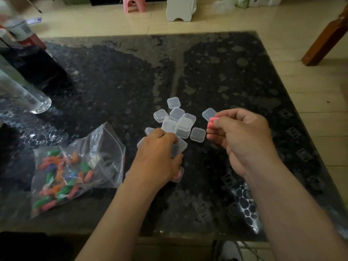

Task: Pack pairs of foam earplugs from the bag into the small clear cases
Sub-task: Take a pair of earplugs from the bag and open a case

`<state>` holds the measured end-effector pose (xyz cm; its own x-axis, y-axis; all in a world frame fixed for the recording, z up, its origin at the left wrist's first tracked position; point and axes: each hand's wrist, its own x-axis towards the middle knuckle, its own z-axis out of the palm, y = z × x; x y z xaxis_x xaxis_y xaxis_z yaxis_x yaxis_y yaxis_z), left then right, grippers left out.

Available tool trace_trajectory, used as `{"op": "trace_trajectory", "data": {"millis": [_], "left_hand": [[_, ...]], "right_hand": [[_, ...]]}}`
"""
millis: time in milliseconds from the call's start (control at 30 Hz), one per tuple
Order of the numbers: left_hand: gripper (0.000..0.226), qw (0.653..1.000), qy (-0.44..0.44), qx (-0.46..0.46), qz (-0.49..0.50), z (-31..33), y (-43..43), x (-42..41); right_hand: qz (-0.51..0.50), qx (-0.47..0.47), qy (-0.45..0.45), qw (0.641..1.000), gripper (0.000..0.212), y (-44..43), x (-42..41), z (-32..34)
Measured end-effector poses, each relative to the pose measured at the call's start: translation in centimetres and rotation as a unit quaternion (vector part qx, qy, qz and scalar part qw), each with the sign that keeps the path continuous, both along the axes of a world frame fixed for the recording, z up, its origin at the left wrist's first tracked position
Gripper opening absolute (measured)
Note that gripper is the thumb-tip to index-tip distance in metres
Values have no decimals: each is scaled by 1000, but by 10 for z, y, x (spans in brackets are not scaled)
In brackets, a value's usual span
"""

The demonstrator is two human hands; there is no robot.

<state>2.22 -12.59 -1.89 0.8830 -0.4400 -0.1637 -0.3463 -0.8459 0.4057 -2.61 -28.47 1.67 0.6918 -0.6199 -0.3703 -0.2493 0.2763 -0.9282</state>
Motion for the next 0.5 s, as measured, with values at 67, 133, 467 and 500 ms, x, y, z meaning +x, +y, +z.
{"op": "trace_trajectory", "data": {"millis": [67,133,467,500], "left_hand": [[44,1000,-6,-4,8,-1,-2,0],[40,999,-27,-1,17,-4,-3,-1],[47,980,-167,6,-104,-18,-39,-14],[54,981,-150,27,-117,-20,-44,-17]], "right_hand": [[-4,-15,11,1000,8,-3,-1,0],[-6,-22,18,1000,7,-5,-1,0],[-20,8,0,1000,10,-9,-5,2],[-21,11,-4,1000,11,-9,-6,3]]}}
